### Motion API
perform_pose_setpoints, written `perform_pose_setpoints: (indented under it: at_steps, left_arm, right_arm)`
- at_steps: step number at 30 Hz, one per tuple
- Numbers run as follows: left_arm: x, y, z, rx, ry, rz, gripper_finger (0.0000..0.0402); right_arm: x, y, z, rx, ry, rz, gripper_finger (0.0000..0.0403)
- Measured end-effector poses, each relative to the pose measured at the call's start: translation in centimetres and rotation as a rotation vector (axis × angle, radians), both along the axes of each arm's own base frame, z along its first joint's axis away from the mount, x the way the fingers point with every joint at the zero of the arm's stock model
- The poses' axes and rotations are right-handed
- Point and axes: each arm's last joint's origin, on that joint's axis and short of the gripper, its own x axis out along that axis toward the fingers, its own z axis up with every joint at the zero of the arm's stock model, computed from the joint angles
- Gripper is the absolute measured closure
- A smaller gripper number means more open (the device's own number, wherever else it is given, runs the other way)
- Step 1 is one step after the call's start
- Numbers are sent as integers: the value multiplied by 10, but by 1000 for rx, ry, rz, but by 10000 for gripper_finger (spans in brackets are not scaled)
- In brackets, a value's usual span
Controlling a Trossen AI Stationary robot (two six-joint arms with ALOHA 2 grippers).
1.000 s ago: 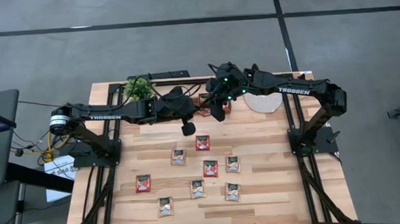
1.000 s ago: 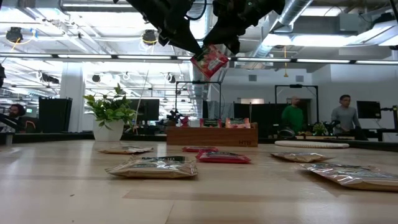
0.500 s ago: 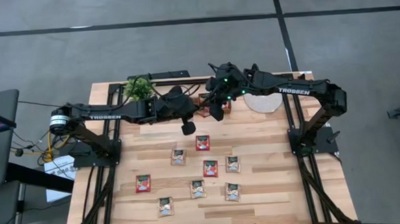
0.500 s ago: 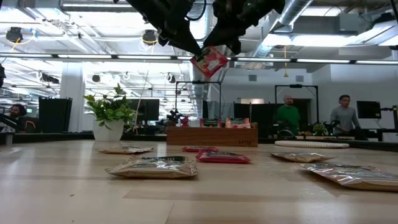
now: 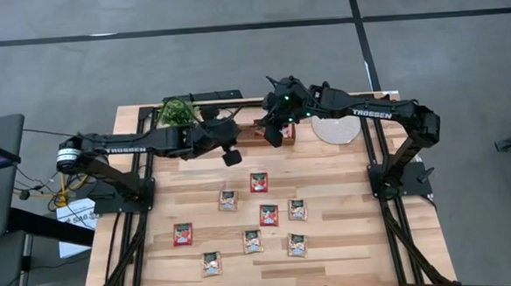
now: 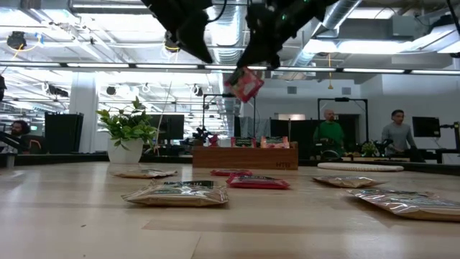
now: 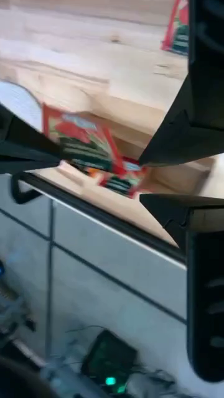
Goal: Pick & Place Tea
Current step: Put the red tea bag into the middle section of the wooden organizer
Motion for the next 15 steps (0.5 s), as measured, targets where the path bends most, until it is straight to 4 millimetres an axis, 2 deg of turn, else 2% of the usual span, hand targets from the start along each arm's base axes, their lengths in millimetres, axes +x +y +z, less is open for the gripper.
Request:
perform_pose_setpoints:
  at_steps: [8, 15]
  left_arm:
    - [-18, 3, -8, -121, 82, 113, 328]
    - [-22, 2, -12, -180, 105, 132, 328]
  right_arm:
    - [18, -33, -30, -21, -12, -46, 403]
    - [9, -63, -38, -28, -1, -107, 403]
